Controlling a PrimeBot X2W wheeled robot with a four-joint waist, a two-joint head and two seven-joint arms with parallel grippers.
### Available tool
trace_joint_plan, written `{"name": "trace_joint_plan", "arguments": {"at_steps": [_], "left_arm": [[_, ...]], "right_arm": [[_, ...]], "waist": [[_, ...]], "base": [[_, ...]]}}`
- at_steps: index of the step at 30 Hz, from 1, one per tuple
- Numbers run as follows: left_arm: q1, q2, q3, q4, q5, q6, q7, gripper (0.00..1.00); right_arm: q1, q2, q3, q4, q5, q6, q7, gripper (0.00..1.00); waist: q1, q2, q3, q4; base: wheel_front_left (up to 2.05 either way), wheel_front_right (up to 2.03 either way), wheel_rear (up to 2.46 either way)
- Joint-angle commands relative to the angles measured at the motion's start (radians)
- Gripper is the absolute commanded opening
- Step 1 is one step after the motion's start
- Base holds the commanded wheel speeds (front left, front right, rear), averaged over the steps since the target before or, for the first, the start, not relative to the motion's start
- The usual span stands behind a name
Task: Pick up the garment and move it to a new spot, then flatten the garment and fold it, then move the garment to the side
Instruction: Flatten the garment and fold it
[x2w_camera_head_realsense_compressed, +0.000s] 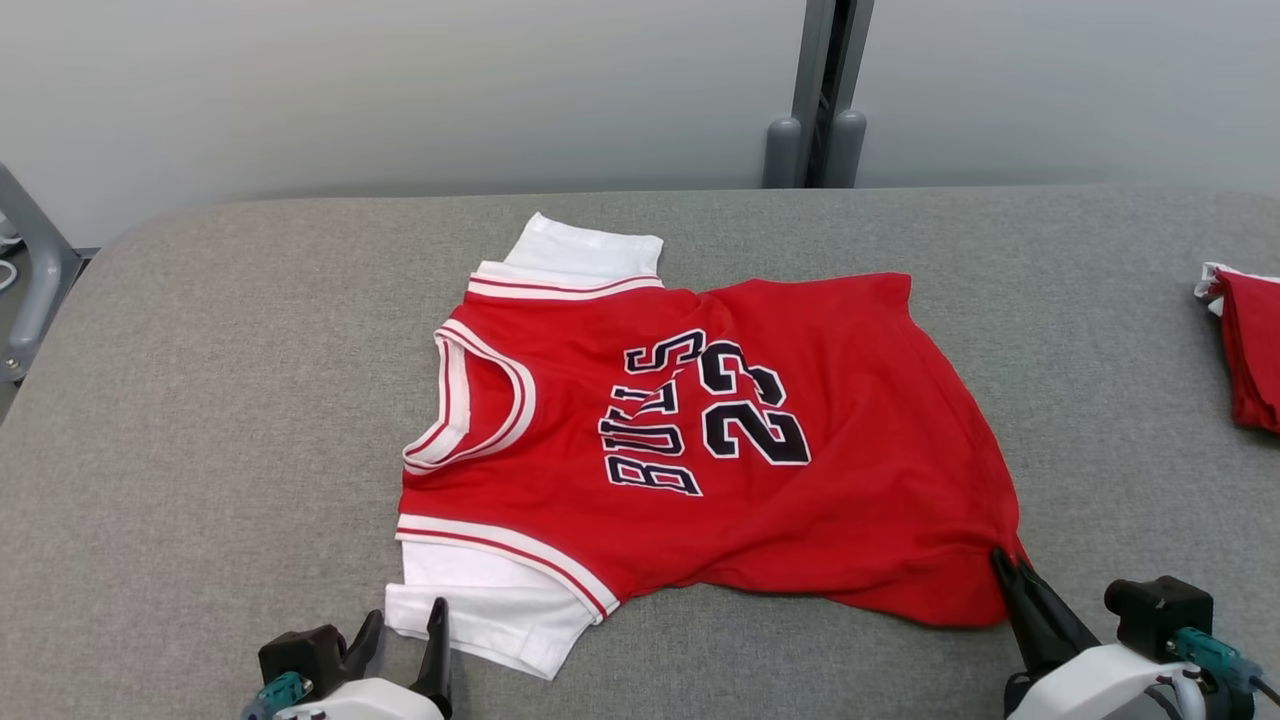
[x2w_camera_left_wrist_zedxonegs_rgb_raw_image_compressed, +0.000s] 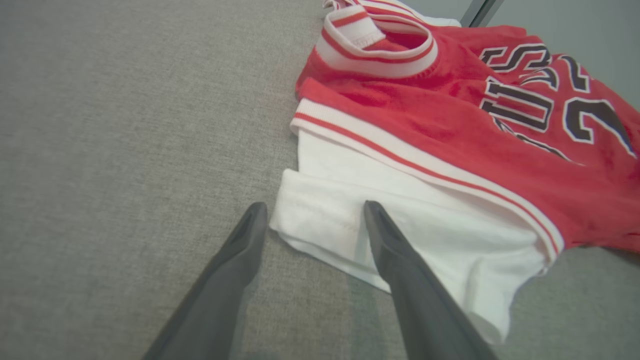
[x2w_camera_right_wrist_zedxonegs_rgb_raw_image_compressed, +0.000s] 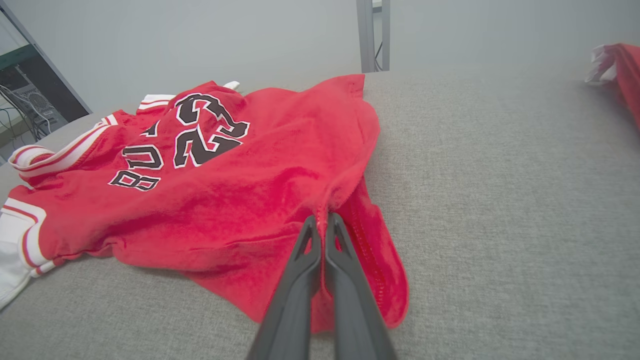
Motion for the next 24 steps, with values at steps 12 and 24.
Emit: {"name": "trace_joint_plan", "arguments": {"at_steps": [12,24], "left_arm": [[-0.010,0.018,-0.005,-0.002,-0.014,-0.006,-0.011,0.00],[-0.015,0.063,-0.004,-0.210,-0.032,-0.031,0.022,0.00]], "right_arm": [[-0.006,-0.004,-0.004,0.024,0.003,0.000,-0.001,0.00],[-0.065,-0.021,-0.043,-0.004,-0.024,0.000,-0.030,0.00]], "waist": [[0.0000,0.0000,-0.008,0.013],[0.0000,0.0000,-0.030,0.012]], "base": [[0.00,0.00,0.00],[0.00,0.00,0.00]]}}
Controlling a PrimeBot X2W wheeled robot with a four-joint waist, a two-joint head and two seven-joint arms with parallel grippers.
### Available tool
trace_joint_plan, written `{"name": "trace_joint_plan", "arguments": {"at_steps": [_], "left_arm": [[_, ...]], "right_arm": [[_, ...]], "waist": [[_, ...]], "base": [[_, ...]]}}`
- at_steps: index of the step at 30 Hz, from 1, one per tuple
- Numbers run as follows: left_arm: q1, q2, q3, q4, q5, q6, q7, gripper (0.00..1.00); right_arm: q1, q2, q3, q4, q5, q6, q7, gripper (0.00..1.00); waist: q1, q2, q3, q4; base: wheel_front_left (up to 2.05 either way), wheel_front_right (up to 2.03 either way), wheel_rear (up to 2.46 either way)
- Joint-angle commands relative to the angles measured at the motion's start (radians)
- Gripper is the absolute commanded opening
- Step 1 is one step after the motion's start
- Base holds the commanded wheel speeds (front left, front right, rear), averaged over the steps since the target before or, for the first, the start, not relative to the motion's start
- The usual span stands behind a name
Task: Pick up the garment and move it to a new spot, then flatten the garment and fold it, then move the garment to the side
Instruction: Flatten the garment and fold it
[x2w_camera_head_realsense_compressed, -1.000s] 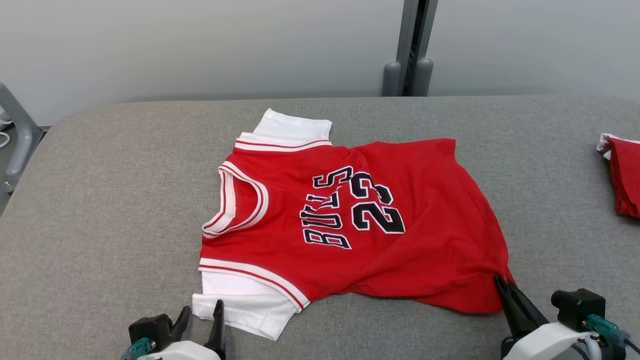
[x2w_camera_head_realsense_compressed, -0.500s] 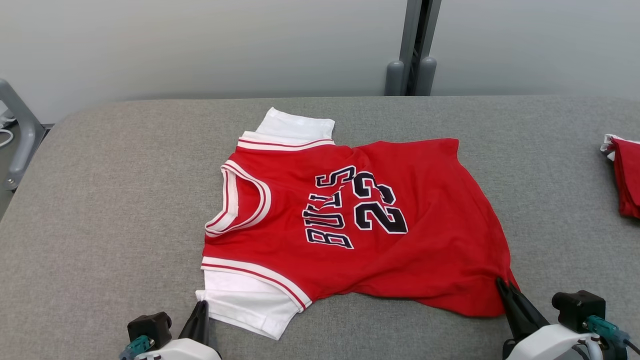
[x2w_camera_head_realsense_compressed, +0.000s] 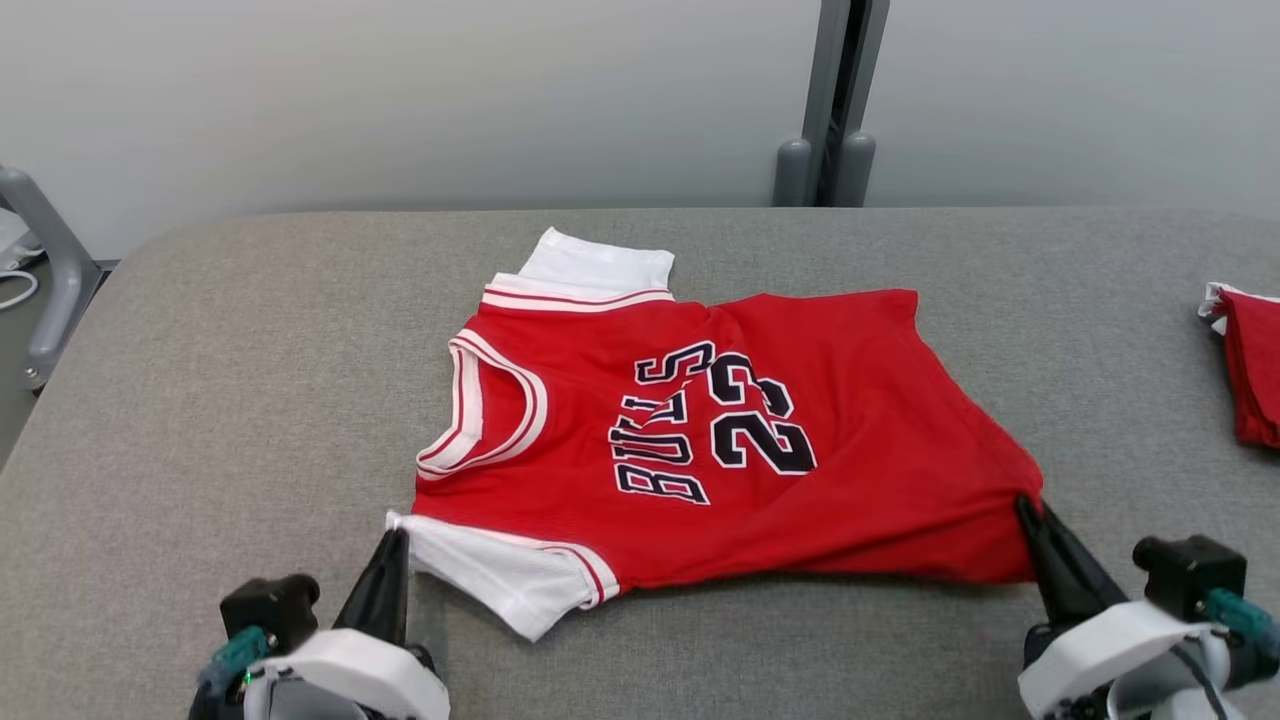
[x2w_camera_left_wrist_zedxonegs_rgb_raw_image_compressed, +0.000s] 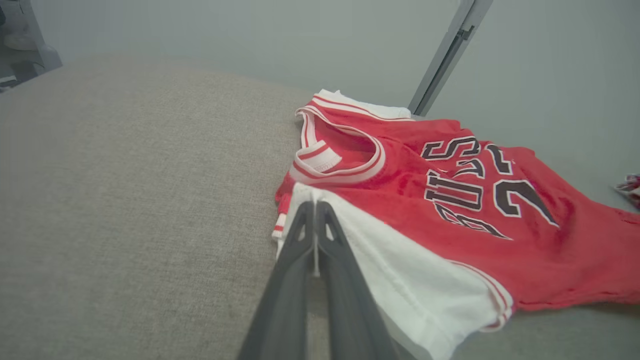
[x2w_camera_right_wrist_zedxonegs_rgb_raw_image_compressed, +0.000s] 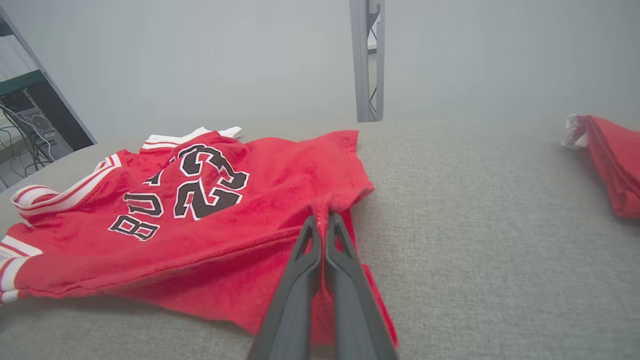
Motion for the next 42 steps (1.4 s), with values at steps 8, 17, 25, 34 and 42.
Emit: {"name": "trace_joint_plan", "arguments": {"at_steps": [8,17,25,34,42], "left_arm": [[-0.051,0.016,0.039,-0.226,-0.095,-0.018,0.115,0.00],[-0.143,0.000,0.117,-0.468,-0.228,0.030,0.228,0.00],[-0.222,-0.042,0.177,-0.569,-0.375,0.106,0.273,0.00],[-0.499,-0.047,0.201,-0.565,-0.476,0.216,0.364,0.00],[-1.023,-0.018,0.197,-0.303,-0.451,0.287,0.413,0.00]], "right_arm": [[-0.101,-0.053,0.006,-0.058,-0.016,0.000,0.040,0.00],[-0.255,-0.114,0.008,-0.150,0.021,0.000,0.116,0.00],[-0.336,-0.067,-0.076,-0.218,0.142,0.000,0.262,0.00],[-0.564,-0.083,-0.098,-0.275,0.149,0.000,0.458,0.00],[-1.020,-0.129,-0.009,-0.130,0.182,0.000,0.540,0.00]], "waist": [[0.0000,0.0000,-0.026,-0.028],[0.0000,0.0000,-0.054,-0.063],[0.0000,0.0000,-0.055,-0.083],[0.0000,0.0000,0.082,-0.096],[0.0000,0.0000,0.353,-0.109]], "base": [[0.00,0.00,0.00],[0.00,0.00,0.00],[0.00,0.00,0.00],[0.00,0.00,0.00],[0.00,0.00,0.00]]}}
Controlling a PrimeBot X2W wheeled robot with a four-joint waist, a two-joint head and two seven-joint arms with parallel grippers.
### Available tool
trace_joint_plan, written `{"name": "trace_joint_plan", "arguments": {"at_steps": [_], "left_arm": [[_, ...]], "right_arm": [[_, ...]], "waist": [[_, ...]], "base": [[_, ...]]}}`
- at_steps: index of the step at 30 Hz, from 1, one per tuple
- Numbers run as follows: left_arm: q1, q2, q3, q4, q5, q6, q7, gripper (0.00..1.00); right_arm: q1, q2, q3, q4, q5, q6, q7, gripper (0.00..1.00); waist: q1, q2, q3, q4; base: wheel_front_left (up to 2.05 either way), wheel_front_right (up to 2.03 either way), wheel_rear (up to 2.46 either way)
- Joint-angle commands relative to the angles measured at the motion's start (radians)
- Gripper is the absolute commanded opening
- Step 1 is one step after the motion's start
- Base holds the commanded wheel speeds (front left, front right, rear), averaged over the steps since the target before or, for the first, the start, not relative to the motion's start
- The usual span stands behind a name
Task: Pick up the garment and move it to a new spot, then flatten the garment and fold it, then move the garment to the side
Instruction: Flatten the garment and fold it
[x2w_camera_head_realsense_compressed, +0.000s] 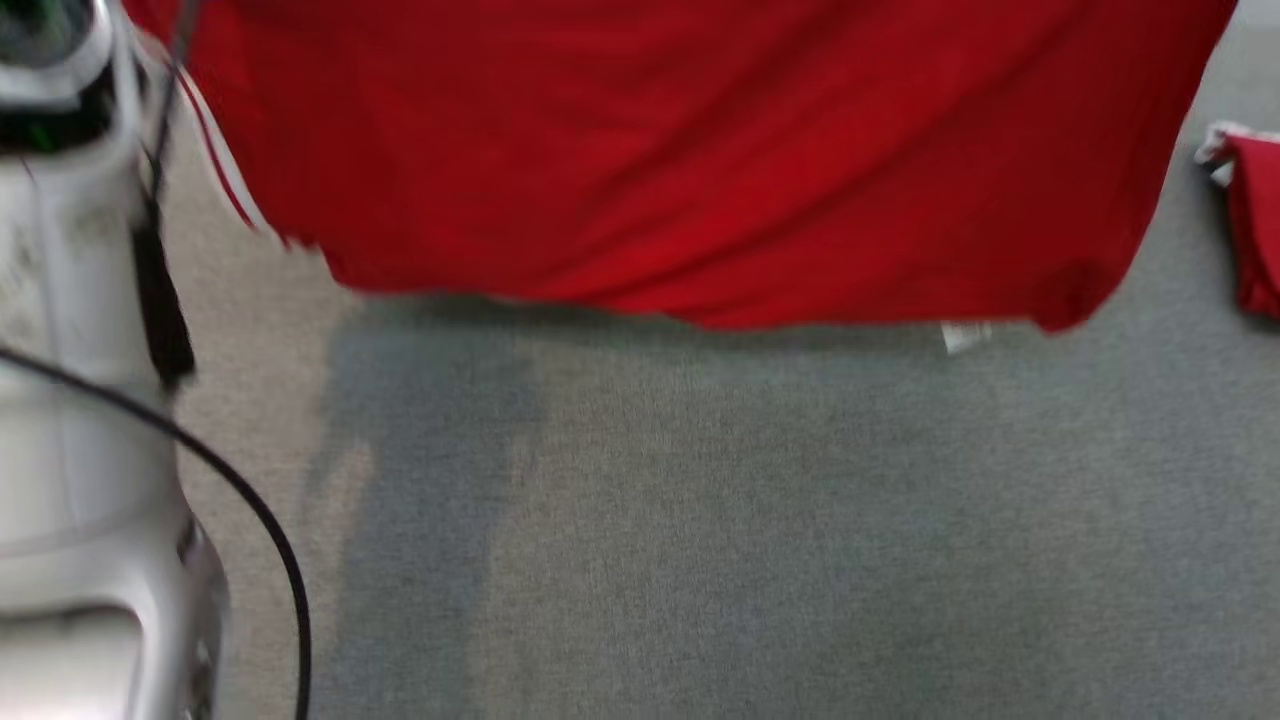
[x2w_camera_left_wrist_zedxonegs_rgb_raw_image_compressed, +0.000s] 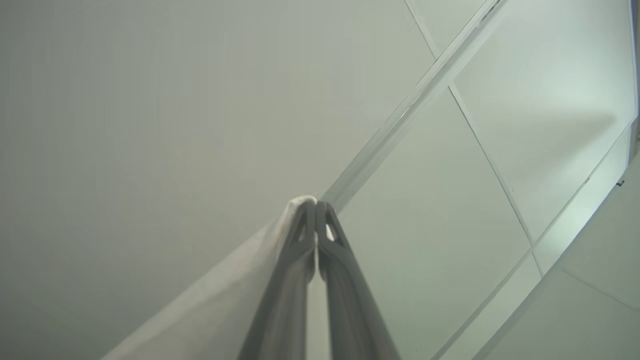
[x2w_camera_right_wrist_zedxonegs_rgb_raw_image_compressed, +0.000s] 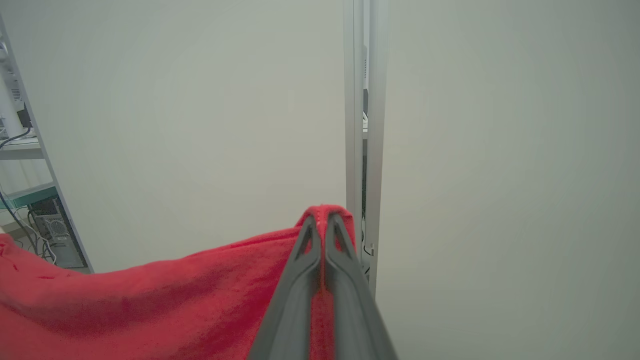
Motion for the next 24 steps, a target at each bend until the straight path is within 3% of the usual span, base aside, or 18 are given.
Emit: {"name": "trace_joint_plan", "arguments": {"at_steps": [1,6,8,14,18,24], "left_arm": [[-0.136,0.007,-0.009,0.077,0.021,-0.011,-0.016,0.00],[-0.459,-0.008,0.015,0.314,0.035,-0.082,-0.169,0.00],[-0.512,-0.013,0.019,0.356,0.035,-0.100,-0.208,0.00],[-0.716,-0.025,0.030,0.541,0.040,-0.267,-0.442,0.00],[-0.736,-0.027,0.025,0.609,0.062,-0.365,-0.495,0.00],[-0.650,-0.037,-0.018,0.717,0.081,-0.412,-0.509,0.00]], "right_arm": [[-0.125,-0.019,0.035,0.056,-0.006,0.000,-0.026,0.00],[-0.429,0.008,0.064,0.279,-0.032,0.000,-0.206,0.00],[-0.478,0.015,0.072,0.320,-0.045,0.000,-0.251,0.00],[-0.642,0.043,0.117,0.495,-0.060,0.000,-0.547,0.00],[-0.619,0.048,0.149,0.549,-0.023,0.000,-0.601,0.00],[-0.494,0.023,0.233,0.622,0.089,0.000,-0.606,0.00]], "waist": [[0.0000,0.0000,0.177,-0.013],[0.0000,0.0000,0.289,-0.016],[0.0000,0.0000,0.303,-0.014],[0.0000,0.0000,0.337,-0.009],[0.0000,0.0000,0.356,0.003],[0.0000,0.0000,0.383,0.043]], "base": [[0.00,0.00,0.00],[0.00,0.00,0.00],[0.00,0.00,0.00],[0.00,0.00,0.00],[0.00,0.00,0.00],[0.00,0.00,0.00]]}}
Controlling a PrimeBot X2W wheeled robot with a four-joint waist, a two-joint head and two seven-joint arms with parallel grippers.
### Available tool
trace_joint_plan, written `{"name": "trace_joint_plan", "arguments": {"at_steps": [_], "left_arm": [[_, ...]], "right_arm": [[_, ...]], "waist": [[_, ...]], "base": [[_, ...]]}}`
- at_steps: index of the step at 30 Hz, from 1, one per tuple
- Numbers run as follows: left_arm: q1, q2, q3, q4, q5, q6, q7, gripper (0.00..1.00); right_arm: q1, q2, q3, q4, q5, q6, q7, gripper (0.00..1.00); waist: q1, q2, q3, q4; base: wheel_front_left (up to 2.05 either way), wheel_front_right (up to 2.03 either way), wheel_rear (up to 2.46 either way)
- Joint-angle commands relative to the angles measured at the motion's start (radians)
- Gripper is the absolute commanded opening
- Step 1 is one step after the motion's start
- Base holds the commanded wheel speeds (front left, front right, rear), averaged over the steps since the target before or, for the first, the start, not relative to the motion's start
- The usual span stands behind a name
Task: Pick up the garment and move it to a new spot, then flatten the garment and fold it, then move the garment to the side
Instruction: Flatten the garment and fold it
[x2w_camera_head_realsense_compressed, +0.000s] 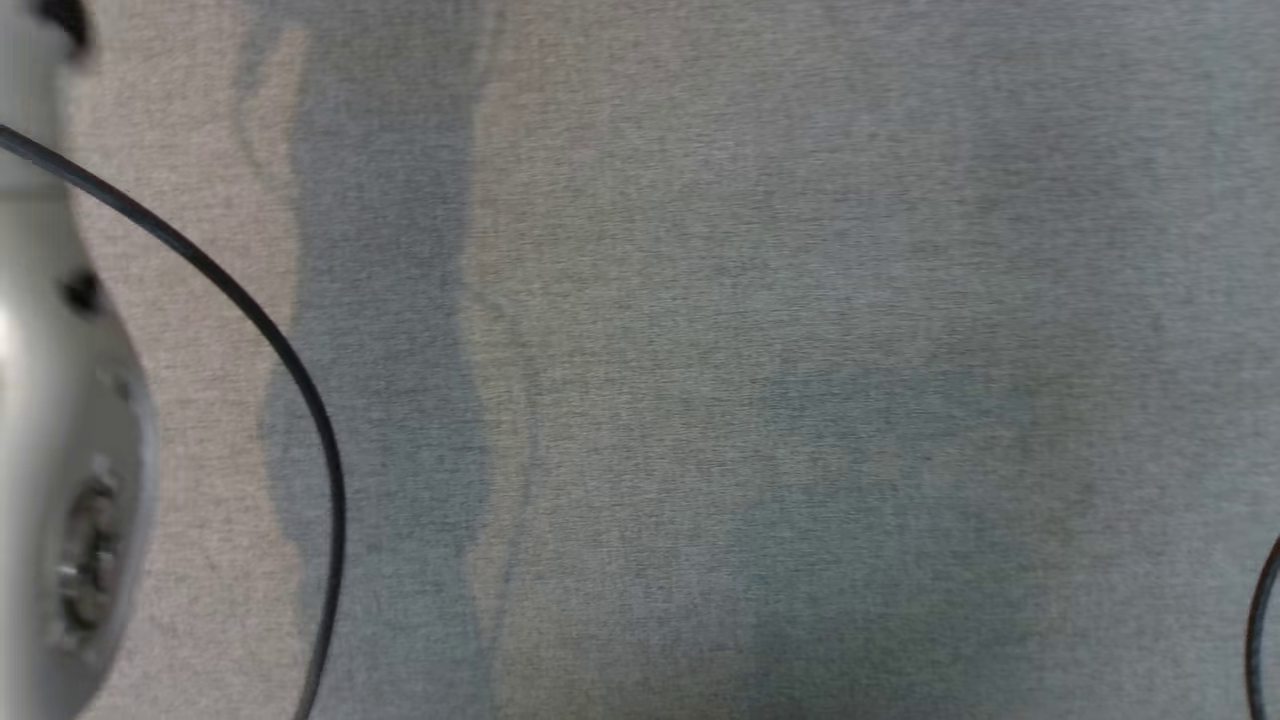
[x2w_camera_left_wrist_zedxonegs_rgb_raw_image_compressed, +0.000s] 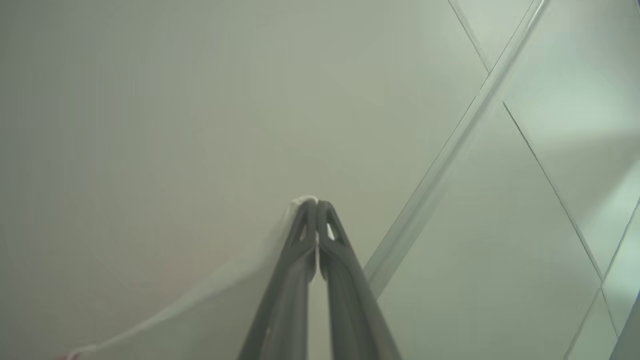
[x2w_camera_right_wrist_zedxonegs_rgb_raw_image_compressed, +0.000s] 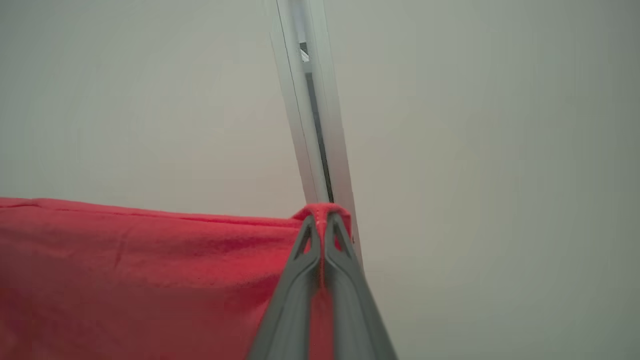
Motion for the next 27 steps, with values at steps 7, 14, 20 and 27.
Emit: {"name": "trace_joint_plan", "arguments": {"at_steps": [7,14,20,27], "left_arm": [[0.202,0.000,-0.070,0.160,0.029,-0.008,-0.006,0.00],[0.395,0.012,-0.189,0.258,0.104,-0.027,0.014,0.00],[0.565,0.080,-0.316,0.294,0.178,-0.033,0.070,0.00],[0.692,0.136,-0.423,0.264,0.222,-0.033,0.125,0.00]], "right_arm": [[0.200,-0.014,0.132,0.076,0.152,0.000,0.025,0.00],[0.379,-0.050,0.238,0.096,0.281,0.000,0.052,0.00],[0.515,-0.077,0.331,0.081,0.368,0.000,0.069,0.00],[0.585,-0.089,0.408,0.103,0.395,0.000,0.055,0.00]], "waist": [[0.0000,0.0000,-0.023,0.046],[0.0000,0.0000,-0.127,0.066],[0.0000,0.0000,-0.227,0.070],[0.0000,0.0000,-0.291,0.080]], "base": [[0.00,0.00,0.00],[0.00,0.00,0.00],[0.00,0.00,0.00],[0.00,0.00,0.00]]}}
